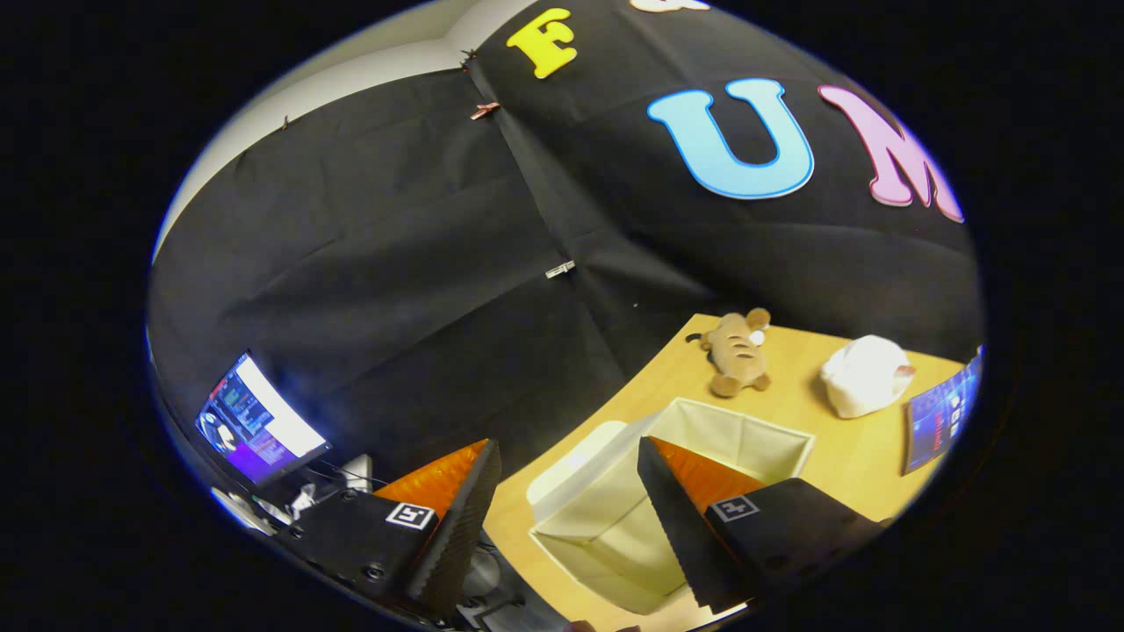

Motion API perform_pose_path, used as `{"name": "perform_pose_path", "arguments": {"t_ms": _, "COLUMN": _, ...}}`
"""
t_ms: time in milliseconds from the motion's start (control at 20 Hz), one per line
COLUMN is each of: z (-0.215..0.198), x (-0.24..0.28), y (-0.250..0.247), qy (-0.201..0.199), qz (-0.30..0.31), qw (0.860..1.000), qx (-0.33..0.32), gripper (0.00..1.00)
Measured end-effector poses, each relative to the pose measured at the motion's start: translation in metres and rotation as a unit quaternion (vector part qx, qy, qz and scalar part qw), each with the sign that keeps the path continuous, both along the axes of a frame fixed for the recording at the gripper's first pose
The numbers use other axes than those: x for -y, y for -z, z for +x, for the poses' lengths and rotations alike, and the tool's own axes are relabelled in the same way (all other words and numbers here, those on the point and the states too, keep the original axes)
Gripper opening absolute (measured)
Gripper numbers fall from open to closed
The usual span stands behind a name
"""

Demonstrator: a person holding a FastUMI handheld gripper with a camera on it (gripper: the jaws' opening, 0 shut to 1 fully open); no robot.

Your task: Open the storage box then place both shoes into the box .Put the left shoe in first, then the right shoe, with the right side of both shoes facing outward in a uniform manner.

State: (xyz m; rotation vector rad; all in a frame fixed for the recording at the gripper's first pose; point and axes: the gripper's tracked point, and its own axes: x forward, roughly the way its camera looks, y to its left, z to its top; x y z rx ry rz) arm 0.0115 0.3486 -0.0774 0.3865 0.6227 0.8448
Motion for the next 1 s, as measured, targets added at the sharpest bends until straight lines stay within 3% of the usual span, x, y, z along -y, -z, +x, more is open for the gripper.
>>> {"name": "perform_pose_path", "arguments": {"t_ms": 200, "z": -0.011, "x": 0.055, "y": -0.001, "qy": 0.031, "qz": -0.039, "qw": 0.998, "qx": 0.034, "gripper": 0.97}}
{"name": "perform_pose_path", "arguments": {"t_ms": 450, "z": -0.017, "x": 0.143, "y": 0.013, "qy": 0.107, "qz": -0.102, "qw": 0.987, "qx": 0.064, "gripper": 0.97}}
{"name": "perform_pose_path", "arguments": {"t_ms": 700, "z": -0.053, "x": 0.222, "y": 0.064, "qy": 0.164, "qz": -0.162, "qw": 0.973, "qx": 0.019, "gripper": 0.97}}
{"name": "perform_pose_path", "arguments": {"t_ms": 1000, "z": -0.086, "x": 0.278, "y": 0.121, "qy": 0.215, "qz": -0.204, "qw": 0.954, "qx": -0.040, "gripper": 0.98}}
